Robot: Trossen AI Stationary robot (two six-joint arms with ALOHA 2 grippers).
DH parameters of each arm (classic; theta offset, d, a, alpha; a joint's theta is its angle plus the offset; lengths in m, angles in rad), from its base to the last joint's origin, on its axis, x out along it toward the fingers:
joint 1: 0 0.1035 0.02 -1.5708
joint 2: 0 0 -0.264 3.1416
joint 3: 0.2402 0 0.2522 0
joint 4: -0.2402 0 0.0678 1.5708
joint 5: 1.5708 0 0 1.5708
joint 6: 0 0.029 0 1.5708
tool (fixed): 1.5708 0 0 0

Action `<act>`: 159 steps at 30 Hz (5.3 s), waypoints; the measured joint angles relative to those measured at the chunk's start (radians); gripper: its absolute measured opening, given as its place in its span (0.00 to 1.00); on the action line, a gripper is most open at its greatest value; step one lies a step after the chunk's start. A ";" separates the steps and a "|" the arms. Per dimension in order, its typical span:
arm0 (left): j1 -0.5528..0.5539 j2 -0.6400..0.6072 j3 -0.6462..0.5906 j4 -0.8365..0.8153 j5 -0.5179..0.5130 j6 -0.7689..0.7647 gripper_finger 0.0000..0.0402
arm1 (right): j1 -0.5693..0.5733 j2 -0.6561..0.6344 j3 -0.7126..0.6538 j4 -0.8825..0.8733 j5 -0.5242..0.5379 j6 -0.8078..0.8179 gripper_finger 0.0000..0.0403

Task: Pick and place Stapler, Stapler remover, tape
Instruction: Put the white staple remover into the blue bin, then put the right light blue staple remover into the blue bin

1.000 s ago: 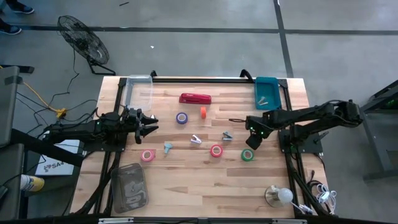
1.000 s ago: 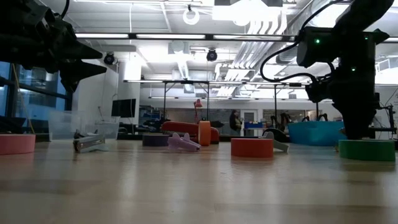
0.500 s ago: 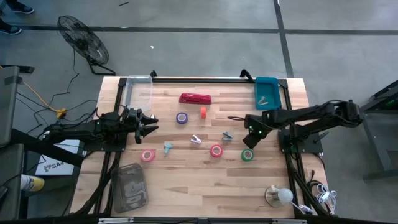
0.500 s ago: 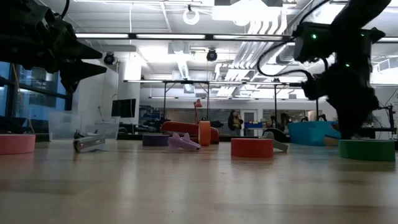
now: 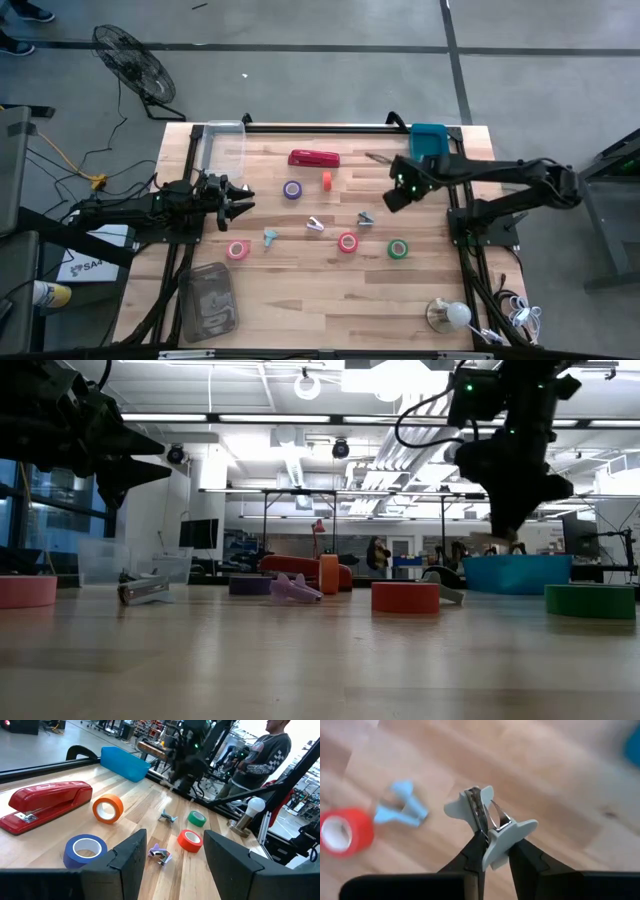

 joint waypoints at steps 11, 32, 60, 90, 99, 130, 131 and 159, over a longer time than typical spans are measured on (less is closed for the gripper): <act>0.000 0.000 0.000 0.000 0.000 0.000 0.48 | -0.275 0.000 0.102 -0.099 0.126 -0.028 0.14; 0.000 0.000 0.000 0.000 0.000 0.000 0.48 | -0.572 0.098 0.048 0.029 0.186 -0.027 0.21; 0.000 0.000 0.000 0.000 0.000 0.000 0.48 | -0.529 0.024 0.048 0.062 0.108 -0.038 0.56; 0.000 0.000 0.000 0.000 0.000 0.000 0.48 | -0.008 -0.024 0.049 0.287 -0.043 -0.807 0.56; 0.000 0.000 0.000 0.000 0.000 0.000 0.48 | 0.121 -0.008 -0.114 0.493 -0.071 -0.782 0.56; 0.000 0.000 0.000 0.000 0.000 0.000 0.48 | 0.262 0.210 -0.412 1.115 0.032 -0.807 0.82; 0.000 0.000 0.000 0.000 0.000 0.000 0.48 | 0.262 0.225 -0.411 1.134 0.035 -0.806 0.82; 0.000 0.000 0.000 0.000 0.000 0.000 0.48 | 0.259 0.310 -0.383 1.230 0.024 -0.781 0.36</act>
